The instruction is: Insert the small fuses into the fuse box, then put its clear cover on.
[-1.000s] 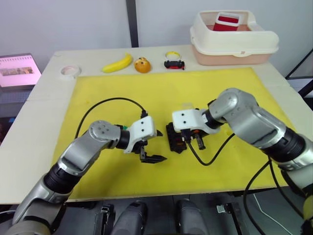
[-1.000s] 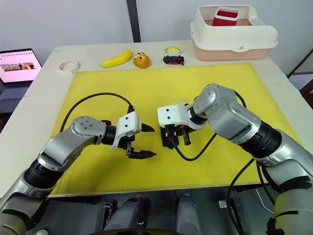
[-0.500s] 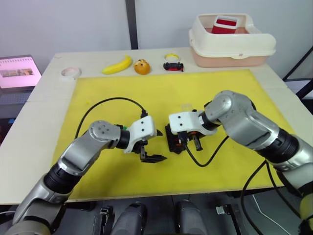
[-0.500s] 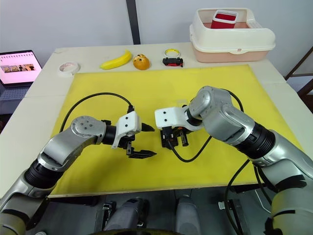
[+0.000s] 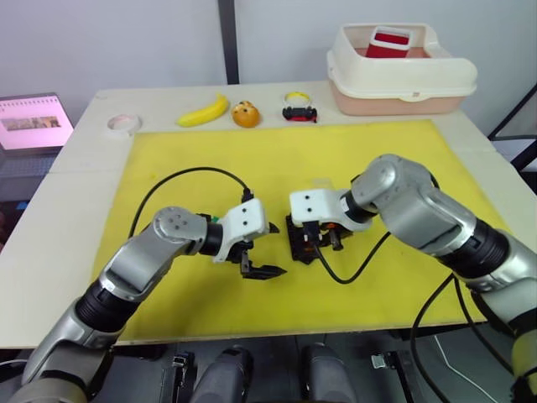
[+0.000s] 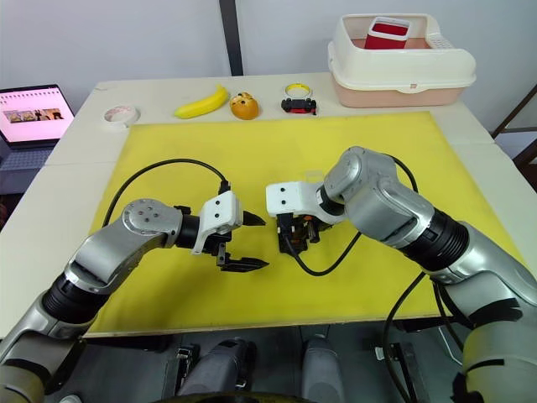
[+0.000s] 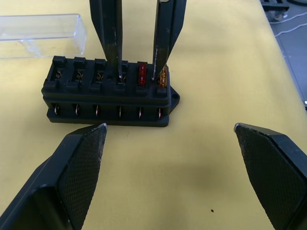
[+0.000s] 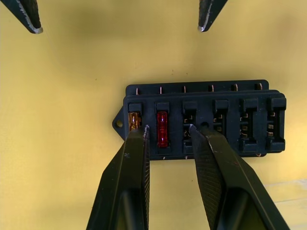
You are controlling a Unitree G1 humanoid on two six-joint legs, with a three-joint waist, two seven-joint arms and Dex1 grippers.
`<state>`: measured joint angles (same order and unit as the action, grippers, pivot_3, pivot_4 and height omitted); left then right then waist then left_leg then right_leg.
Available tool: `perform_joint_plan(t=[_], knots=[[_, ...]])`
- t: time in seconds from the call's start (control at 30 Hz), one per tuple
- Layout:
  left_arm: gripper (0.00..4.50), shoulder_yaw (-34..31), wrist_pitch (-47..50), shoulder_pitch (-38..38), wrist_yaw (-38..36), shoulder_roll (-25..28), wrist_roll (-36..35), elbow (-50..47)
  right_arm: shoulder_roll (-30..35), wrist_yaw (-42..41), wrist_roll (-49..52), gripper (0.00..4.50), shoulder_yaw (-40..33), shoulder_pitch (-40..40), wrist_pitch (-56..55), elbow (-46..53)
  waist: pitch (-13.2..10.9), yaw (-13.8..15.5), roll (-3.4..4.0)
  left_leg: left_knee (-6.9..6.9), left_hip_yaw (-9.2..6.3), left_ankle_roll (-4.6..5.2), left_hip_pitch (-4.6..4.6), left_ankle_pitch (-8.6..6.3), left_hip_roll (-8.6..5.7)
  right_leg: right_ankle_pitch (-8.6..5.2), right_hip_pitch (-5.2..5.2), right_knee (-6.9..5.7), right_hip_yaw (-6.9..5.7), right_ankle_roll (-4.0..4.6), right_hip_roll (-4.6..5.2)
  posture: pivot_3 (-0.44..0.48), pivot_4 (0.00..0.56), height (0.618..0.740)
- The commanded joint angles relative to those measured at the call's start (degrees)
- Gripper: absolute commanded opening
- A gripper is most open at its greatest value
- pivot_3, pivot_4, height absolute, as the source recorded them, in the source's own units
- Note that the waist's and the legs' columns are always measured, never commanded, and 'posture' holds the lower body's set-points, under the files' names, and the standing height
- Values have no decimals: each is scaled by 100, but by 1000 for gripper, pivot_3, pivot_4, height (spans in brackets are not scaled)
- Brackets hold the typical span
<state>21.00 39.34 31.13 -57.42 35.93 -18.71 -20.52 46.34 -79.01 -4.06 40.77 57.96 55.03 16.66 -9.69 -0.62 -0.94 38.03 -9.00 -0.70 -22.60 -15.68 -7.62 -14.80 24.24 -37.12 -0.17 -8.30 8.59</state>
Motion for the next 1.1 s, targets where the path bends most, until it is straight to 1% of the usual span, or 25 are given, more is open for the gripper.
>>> perform_joint_plan(t=[0.03, 0.27, 0.5, 0.63, 0.77, 0.8, 0.83, 0.87, 0.9, 0.93, 1.1], knots=[[4500, -59, -91, 0, -30, 13, -6, -177, 12, 12, 55, 1456, -127, 110, 71, 18, 0, 0, 0, 0, 0, 0, -1, 0, 0, 0, 1, 0, 0, 0, 0, 0, 150, 740], [4500, -67, -114, 16, -38, 12, 2, -145, 97, -45, 202, 1456, -329, 246, 119, 45, -1, 0, 1, 0, 0, 0, -12, 0, 0, 0, 12, 0, 0, 0, 0, 0, 150, 740], [4500, -75, -144, 38, -43, 1, 9, -97, 210, -108, 579, 1456, -660, 313, 353, 251, -1, 1, 1, 1, -1, 0, -24, 0, 0, 0, 22, 1, 0, 0, 1, 0, 150, 740], [4500, -128, -182, 55, -58, 32, 15, -21, 273, -6, 966, 1456, -1127, 43, 453, 474, -2, 4, 1, 1, -1, 0, -26, 0, 0, 0, 23, 2, 0, 0, 1, 0, 150, 740], [4500, -224, -212, 67, -87, 86, -16, 39, 30, 554, 1459, 1456, -2202, -744, 221, 740, -2, 18, 1, 2, -5, 0, -30, 0, -1, 0, 22, 5, -1, 0, 1, 0, 150, 740], [4500, -241, -217, 69, -94, 95, -22, 51, -117, 720, 1608, 1206, -2543, -996, 39, 803, -2, 18, 1, 5, -3, 0, -31, 0, -2, 0, 23, 4, 0, 0, 2, 0, 150, 740], [4500, -253, -222, 68, -102, 107, -25, 59, -184, 852, 1747, 928, -2788, -1207, 125, 862, -3, 19, 0, 4, -4, 0, -32, 0, -2, 0, 24, 2, -1, 0, 2, 0, 150, 740], [4500, -262, -229, 65, -112, 114, -25, 66, -199, 933, 1843, 696, -2947, -1395, 107, 927, -3, 18, 0, 6, -5, 0, -33, 0, -2, 0, 25, 3, -1, 0, 2, 0, 150, 740], [4500, -267, -229, 69, -118, 113, -24, 76, -187, 1009, 1903, 270, -3065, -1618, 31, 1015, -3, 22, 0, 5, -5, 0, -33, 0, -2, 0, 25, 2, -1, 0, 2, 0, 150, 740], [4500, -274, -229, 68, -126, 115, -24, 78, -156, 1065, 1944, 49, -3108, -1754, -14, 1084, -3, 22, 1, 4, -7, 0, -33, 0, -2, 0, 25, 3, -1, 0, 1, 0, 150, 740], [4500, -222, -279, 102, -204, 119, 4, 97, -180, 1485, 2065, 49, -3223, -2364, -279, 1229, -3, 17, 1, 5, -6, 0, -33, 0, -3, 0, 25, 3, -1, 0, 2, 0, 150, 740]])
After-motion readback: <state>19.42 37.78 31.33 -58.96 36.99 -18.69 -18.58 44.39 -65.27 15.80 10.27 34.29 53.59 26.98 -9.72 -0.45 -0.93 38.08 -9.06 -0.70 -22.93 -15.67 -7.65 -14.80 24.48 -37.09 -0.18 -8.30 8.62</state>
